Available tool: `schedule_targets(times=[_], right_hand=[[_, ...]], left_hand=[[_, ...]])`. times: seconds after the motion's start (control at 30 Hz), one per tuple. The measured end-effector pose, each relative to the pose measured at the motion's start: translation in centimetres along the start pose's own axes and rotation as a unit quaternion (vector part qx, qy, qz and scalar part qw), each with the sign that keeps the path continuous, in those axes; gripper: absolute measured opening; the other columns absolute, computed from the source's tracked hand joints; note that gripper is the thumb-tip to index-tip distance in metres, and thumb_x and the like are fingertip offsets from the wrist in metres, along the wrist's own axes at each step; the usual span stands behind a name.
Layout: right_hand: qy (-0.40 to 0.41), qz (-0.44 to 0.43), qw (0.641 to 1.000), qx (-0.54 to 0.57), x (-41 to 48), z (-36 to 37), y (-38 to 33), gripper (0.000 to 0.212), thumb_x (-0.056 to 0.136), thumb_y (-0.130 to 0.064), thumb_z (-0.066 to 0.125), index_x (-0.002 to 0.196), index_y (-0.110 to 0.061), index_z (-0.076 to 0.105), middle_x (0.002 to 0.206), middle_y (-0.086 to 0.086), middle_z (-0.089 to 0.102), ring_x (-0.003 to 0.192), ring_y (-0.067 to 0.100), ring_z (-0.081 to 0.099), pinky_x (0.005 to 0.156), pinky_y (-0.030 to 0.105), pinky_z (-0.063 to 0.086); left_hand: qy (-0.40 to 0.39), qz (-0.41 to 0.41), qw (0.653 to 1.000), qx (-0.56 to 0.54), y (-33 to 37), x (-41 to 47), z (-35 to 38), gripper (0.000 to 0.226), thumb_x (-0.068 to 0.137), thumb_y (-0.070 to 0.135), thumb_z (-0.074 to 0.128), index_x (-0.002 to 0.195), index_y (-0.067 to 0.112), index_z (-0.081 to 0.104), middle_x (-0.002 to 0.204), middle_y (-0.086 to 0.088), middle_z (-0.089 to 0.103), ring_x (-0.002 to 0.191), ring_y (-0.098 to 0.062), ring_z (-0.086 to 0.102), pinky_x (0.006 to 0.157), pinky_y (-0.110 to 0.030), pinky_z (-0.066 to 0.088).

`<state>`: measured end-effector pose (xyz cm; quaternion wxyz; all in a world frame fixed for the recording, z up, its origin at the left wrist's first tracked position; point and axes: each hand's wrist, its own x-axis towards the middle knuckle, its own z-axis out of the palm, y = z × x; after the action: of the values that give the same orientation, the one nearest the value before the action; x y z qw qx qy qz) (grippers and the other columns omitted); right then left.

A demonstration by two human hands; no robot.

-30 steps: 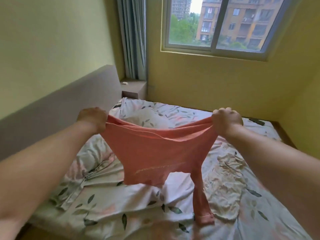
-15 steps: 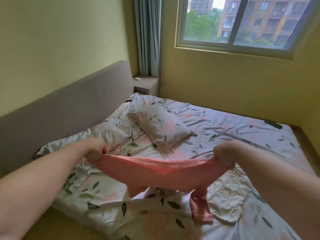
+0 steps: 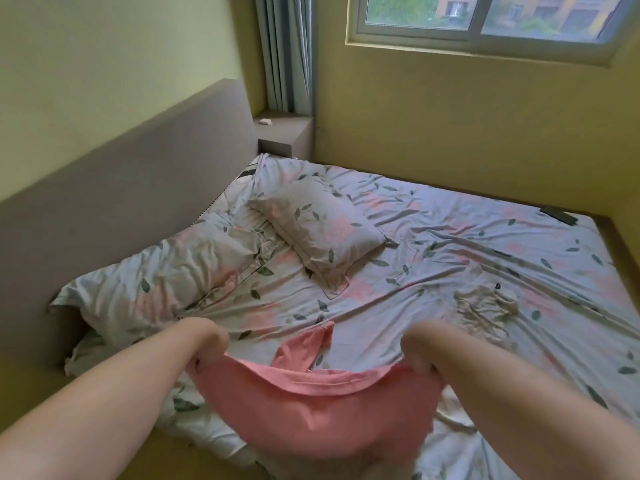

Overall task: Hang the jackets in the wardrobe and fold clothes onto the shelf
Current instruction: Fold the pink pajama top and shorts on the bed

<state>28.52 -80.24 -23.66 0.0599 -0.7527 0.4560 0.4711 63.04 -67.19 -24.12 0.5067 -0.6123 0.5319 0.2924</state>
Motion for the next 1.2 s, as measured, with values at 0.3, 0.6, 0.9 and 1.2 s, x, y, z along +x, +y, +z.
schedule_targets(times=[0.3, 0.6, 0.9, 1.2], right_hand=[[0.319, 0.133, 0.930, 0.123, 2.9, -14.2, 7.4, 0.041, 0.097, -0.001, 0.038, 0.128, -0.010, 0.064, 0.125, 0.012, 0.057, 0.118, 0.036, 0.059, 0.082, 0.043, 0.049], [0.594, 0.211, 0.742, 0.226, -4.6, -23.7, 16.3, 0.021, 0.093, 0.004, 0.039, 0.109, 0.003, 0.052, 0.114, 0.026, 0.048, 0.107, 0.047, 0.054, 0.080, 0.055, 0.050], [0.581, 0.179, 0.765, 0.214, 0.2, -17.4, 10.8, 0.024, 0.088, 0.004, 0.043, 0.106, -0.002, 0.056, 0.111, 0.021, 0.052, 0.104, 0.042, 0.055, 0.077, 0.048, 0.050], [0.367, 0.101, 0.916, 0.124, 14.8, 1.1, -2.9, 0.035, 0.088, -0.004, 0.049, 0.119, -0.013, 0.062, 0.112, 0.011, 0.064, 0.102, 0.035, 0.064, 0.076, 0.038, 0.051]], left_hand=[[0.469, -0.122, 0.812, -0.325, -10.9, 1.4, -15.5, 0.024, 0.087, 0.016, 0.056, 0.108, 0.018, 0.065, 0.122, -0.016, 0.063, 0.111, -0.037, 0.063, 0.094, -0.041, 0.053], [0.723, -0.163, 0.487, -0.462, -17.5, -9.1, -23.6, 0.023, 0.095, 0.015, 0.047, 0.114, 0.006, 0.055, 0.122, -0.022, 0.056, 0.105, -0.047, 0.059, 0.092, -0.051, 0.046], [0.622, -0.196, 0.662, -0.369, -14.1, 0.9, -14.1, 0.024, 0.090, 0.016, 0.051, 0.111, 0.005, 0.055, 0.114, -0.024, 0.059, 0.099, -0.049, 0.062, 0.104, -0.061, 0.036], [0.355, -0.180, 0.884, -0.247, -2.1, 21.0, 1.4, 0.040, 0.090, 0.007, 0.040, 0.126, 0.018, 0.054, 0.124, -0.009, 0.061, 0.115, -0.035, 0.063, 0.112, -0.071, 0.022]])
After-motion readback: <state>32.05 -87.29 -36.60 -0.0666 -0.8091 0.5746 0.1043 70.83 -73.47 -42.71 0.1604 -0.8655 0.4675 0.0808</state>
